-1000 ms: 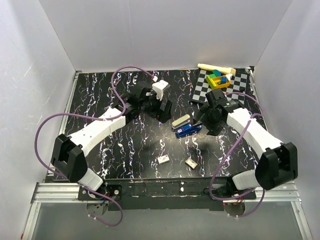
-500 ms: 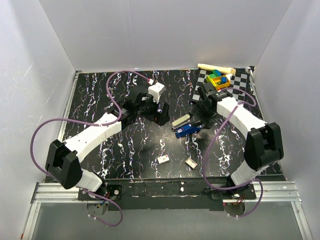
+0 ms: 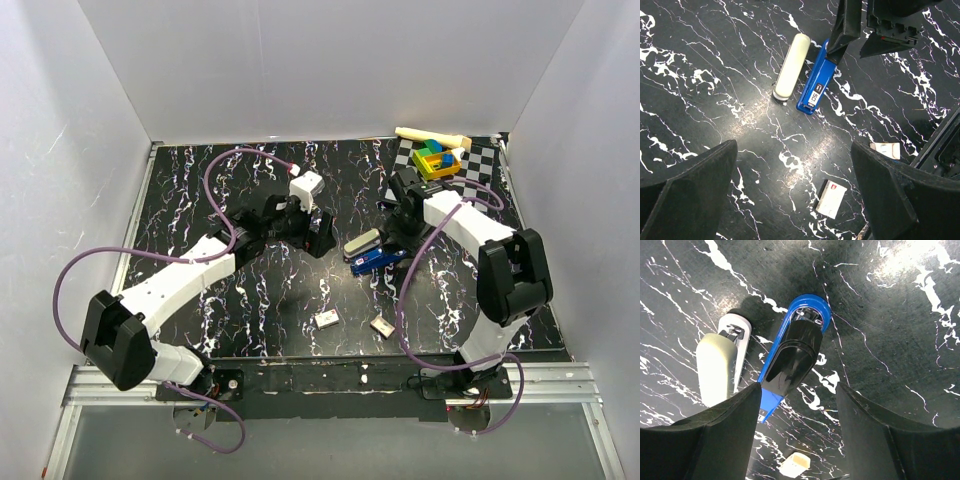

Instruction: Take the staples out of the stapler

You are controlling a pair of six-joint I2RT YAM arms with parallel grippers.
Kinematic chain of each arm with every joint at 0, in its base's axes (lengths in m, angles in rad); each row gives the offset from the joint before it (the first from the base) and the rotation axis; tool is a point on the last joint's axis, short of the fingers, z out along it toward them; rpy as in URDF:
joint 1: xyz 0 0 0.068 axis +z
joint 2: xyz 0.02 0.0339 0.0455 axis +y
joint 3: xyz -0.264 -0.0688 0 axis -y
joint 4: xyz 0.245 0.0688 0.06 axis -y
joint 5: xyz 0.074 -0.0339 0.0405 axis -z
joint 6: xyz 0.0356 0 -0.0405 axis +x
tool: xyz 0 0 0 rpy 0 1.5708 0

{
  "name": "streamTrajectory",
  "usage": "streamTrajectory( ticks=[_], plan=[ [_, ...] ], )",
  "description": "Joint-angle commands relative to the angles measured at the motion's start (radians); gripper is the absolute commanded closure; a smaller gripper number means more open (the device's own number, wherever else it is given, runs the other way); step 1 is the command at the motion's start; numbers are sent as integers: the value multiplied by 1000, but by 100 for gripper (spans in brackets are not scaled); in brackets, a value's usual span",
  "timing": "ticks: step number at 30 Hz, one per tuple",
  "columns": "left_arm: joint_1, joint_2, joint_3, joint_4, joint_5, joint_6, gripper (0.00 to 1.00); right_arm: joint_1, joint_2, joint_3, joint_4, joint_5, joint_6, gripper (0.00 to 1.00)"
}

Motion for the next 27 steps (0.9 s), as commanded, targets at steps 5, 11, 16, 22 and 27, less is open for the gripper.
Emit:
streamTrajectory(
  ticks=[5, 11, 16, 22, 27],
  plan=[
    [-2, -50, -30, 36, 4, 1, 2, 9, 51, 22, 10, 32, 39, 35],
    [-3, -48, -46, 45, 5, -4, 2, 18, 74, 42, 7, 29, 45, 41],
    [-2, -56, -53, 48, 5, -6, 2, 27, 95, 72, -6, 36, 48, 49],
    [-2, -54, -61, 49, -6, 2, 2, 30, 98, 83, -21, 49, 44, 76],
    [-2, -41, -50, 53, -2, 7, 2, 32, 60, 80, -49, 70, 19, 99]
  ],
)
